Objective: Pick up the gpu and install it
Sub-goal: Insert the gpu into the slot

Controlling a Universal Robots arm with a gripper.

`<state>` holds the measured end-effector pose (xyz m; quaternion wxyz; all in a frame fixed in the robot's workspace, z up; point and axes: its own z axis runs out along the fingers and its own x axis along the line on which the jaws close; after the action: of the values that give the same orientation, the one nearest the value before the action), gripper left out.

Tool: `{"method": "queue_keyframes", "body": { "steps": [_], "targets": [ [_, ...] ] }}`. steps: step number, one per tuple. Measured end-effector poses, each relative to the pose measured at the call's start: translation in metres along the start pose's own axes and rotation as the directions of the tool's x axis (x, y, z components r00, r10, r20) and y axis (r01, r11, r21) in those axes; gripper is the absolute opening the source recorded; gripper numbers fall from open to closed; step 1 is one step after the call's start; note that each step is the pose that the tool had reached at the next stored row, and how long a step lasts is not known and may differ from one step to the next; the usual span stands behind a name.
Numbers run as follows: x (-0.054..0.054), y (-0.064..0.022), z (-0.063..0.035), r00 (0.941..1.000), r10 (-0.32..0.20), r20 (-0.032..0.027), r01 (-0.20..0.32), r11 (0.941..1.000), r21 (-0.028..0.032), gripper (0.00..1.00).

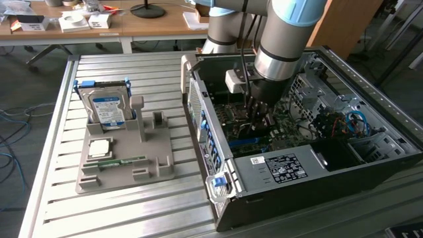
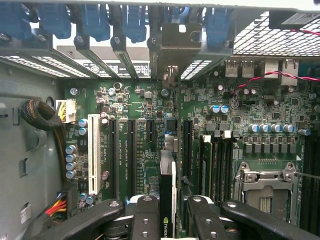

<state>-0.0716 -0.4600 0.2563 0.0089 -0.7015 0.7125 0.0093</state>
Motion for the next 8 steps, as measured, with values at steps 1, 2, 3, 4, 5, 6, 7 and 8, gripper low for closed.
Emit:
{"method": "queue_keyframes", "body": {
  "steps": [1,2,3,4,5,6,7,8],
  "targets": [
    [0.0000,0.0000,0.0000,1.0000,0.000,0.0000,0.000,1.0000,0.0000,0.26],
    [0.0000,-0.0001,0.0000,1.0000,0.000,0.0001,0.000,1.0000,0.0000,0.26],
    [0.0000,0.0000,0.0000,1.0000,0.000,0.0001,0.000,1.0000,0.0000,0.26],
    [0.0000,0.0000,0.0000,1.0000,0.000,-0.0002,0.000,1.0000,-0.0001,0.26],
    [0.0000,0.0000,0.0000,1.0000,0.000,-0.0001,0.000,1.0000,-0.0001,0.26],
    [0.0001,0.0000,-0.0001,1.0000,0.000,-0.0004,0.000,1.0000,-0.0001,0.26],
    [0.0001,0.0000,-0.0001,1.0000,-0.001,-0.0006,0.001,1.0000,-0.0001,0.26],
    [0.0001,0.0001,-0.0001,1.0000,0.000,-0.0007,0.000,1.0000,-0.0001,0.26]
  ]
}}
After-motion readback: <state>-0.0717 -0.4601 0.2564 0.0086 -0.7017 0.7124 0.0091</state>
